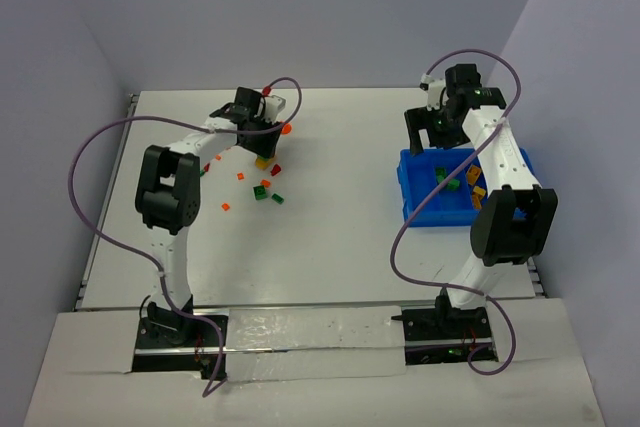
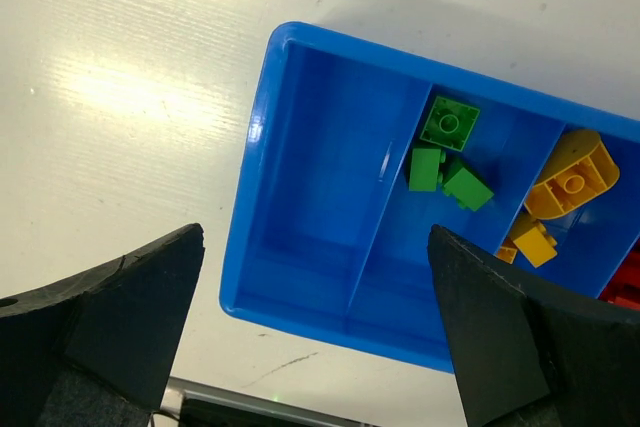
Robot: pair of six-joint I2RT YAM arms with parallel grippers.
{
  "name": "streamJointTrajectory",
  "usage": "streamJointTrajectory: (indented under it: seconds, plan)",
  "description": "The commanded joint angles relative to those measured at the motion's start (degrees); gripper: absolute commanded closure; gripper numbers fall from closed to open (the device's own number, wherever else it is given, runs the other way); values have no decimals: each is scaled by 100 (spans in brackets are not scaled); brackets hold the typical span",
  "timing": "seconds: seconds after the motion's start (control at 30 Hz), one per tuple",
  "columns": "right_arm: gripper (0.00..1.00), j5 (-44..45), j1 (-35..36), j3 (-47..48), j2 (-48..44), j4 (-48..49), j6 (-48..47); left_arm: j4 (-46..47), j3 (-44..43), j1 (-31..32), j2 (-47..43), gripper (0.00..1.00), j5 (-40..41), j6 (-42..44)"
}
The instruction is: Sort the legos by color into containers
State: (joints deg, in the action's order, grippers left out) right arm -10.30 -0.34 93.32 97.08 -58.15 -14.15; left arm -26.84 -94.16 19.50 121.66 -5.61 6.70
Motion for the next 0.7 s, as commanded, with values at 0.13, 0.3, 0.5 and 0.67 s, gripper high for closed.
streamJointTrajectory:
  seconds: [0.13,0.3,0.5,0.67]
  plan:
    - [0,-107,8,318,-75,-94,88,-163,-404,-34,229,43,-177,21]
    - [0,-141,8,327,-75,-94,97,-216,-415,-42,238,59,-186,10]
    - [0,-659,217,286,-277,66,173,-343,-478,-82,-287,94,-436,-119]
    - [1,-2084,512,21,-586,526,415,39,-147,-314,-1501,100,-2527,-1049]
